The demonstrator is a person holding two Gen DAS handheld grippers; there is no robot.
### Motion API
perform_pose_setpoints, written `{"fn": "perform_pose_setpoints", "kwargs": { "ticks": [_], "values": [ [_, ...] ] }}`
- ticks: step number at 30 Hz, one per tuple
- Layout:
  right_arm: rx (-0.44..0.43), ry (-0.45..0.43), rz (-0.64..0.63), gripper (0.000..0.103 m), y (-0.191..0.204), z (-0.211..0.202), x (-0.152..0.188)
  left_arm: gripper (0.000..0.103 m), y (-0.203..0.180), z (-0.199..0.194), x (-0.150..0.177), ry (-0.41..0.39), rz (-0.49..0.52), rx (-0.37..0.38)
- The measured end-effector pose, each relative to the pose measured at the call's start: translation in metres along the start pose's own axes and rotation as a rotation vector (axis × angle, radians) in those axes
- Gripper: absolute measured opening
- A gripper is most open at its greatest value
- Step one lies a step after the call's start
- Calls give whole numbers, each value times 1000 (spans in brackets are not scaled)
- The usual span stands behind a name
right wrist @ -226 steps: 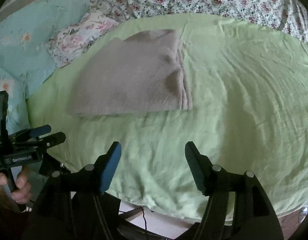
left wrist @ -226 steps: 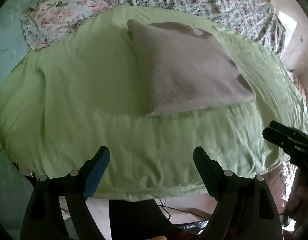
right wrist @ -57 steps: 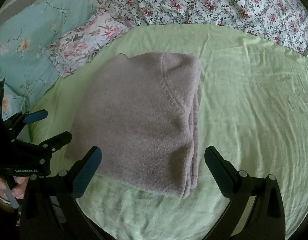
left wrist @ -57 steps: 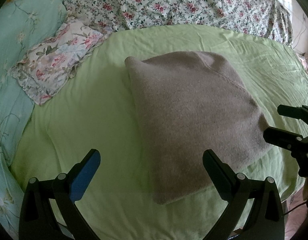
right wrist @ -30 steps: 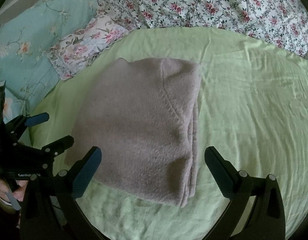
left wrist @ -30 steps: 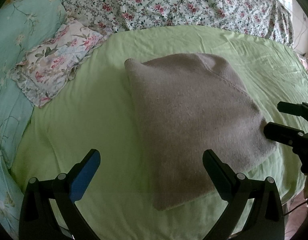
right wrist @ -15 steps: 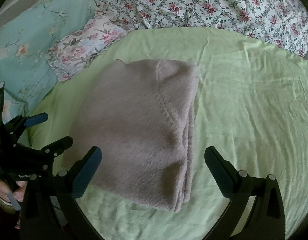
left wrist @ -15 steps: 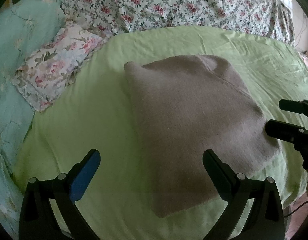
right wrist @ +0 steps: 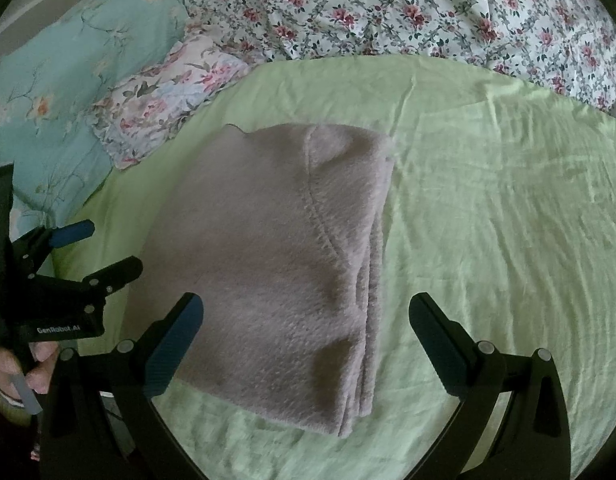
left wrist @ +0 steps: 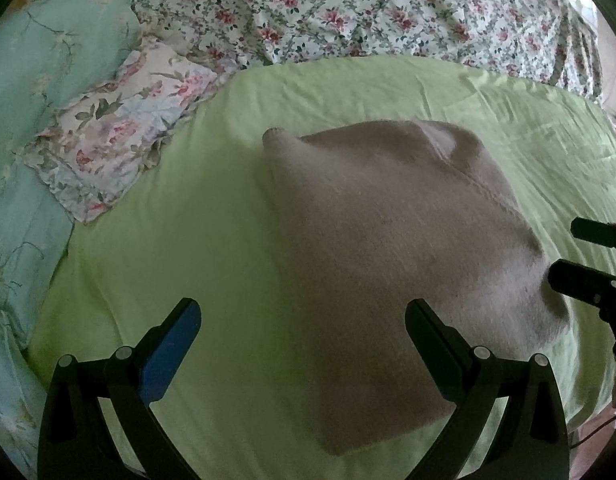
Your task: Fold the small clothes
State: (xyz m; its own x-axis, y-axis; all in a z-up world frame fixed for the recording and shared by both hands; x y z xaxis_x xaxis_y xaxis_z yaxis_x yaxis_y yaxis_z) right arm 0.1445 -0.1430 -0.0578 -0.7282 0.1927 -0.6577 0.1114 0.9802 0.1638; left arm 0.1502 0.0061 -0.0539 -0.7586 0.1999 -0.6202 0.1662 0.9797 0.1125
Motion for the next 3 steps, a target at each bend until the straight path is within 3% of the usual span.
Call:
{"fn": "perform_pose_setpoints", "kwargs": {
  "ticks": [3],
  "values": [
    [-3,1,0,102,0,0,-1,102,-1,-1,0,-3,-3,-6]
  ]
}}
Point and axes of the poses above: each gripper's, at about its wrist camera, not at the fingertips, and z roughly the way its jaws point, y to its left, x to its underside, the point moved 3 cm from there along z, roughly the way its jaws point, and after that the axes turned 5 degrees about x, right-handed, at the moved point
